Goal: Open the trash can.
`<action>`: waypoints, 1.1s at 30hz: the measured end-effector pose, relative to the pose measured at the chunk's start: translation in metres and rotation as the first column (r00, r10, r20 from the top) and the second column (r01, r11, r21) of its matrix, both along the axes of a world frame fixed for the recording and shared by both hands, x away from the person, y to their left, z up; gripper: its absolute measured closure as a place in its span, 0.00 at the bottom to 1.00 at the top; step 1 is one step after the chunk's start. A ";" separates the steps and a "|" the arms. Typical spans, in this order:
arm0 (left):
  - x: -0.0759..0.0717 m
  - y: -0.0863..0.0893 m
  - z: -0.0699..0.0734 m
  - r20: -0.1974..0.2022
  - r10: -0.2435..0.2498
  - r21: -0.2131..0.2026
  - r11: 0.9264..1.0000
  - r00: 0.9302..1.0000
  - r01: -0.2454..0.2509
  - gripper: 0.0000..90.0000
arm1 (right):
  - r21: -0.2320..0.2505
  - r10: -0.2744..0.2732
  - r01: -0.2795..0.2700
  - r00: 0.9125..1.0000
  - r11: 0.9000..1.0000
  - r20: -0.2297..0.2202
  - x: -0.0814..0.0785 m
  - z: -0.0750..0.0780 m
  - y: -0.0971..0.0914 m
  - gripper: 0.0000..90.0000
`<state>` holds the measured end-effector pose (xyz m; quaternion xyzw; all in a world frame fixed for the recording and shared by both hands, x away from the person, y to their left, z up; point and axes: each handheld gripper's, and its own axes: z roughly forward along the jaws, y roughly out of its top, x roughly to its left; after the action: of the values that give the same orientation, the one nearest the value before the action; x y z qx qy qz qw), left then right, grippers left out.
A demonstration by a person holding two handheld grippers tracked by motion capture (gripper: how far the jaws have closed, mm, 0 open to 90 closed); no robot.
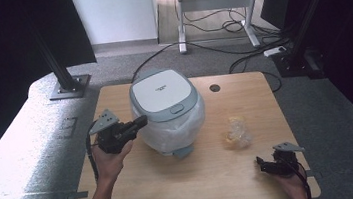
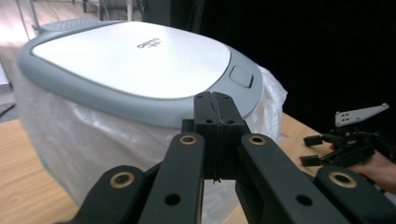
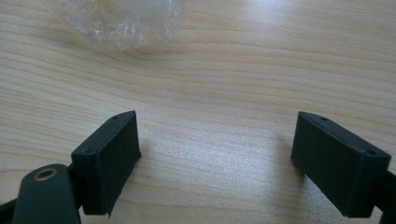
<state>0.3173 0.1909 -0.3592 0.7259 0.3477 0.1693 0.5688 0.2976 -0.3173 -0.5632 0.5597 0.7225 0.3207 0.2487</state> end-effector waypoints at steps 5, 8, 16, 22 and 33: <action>0.005 -0.007 0.002 0.000 -0.008 0.011 1.000 1.000 0.008 1.00 | 0.000 0.000 0.000 1.000 1.000 0.000 0.000 0.000 0.000 0.16; 0.008 -0.010 0.003 -0.006 -0.016 0.006 1.000 1.000 0.016 1.00 | -0.001 0.001 -0.001 1.000 1.000 0.000 0.000 0.000 0.000 0.16; 0.011 -0.023 0.007 -0.008 -0.038 0.009 0.999 0.999 0.038 1.00 | 0.000 0.001 -0.001 1.000 1.000 0.001 0.000 0.000 0.000 0.16; 0.015 -0.032 0.009 -0.011 -0.051 0.015 0.999 0.999 0.051 1.00 | -0.001 0.001 -0.001 1.000 1.000 0.000 0.000 0.000 0.000 0.16; 0.022 -0.046 0.014 -0.016 -0.073 0.034 0.997 0.997 0.073 1.00 | -0.001 0.002 -0.002 1.000 1.000 0.000 0.000 0.000 0.000 0.16</action>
<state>0.3392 0.1446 -0.3449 0.7489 0.3221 0.1491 0.5597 0.2972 -0.3175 -0.5632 0.5589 0.7231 0.3207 0.2488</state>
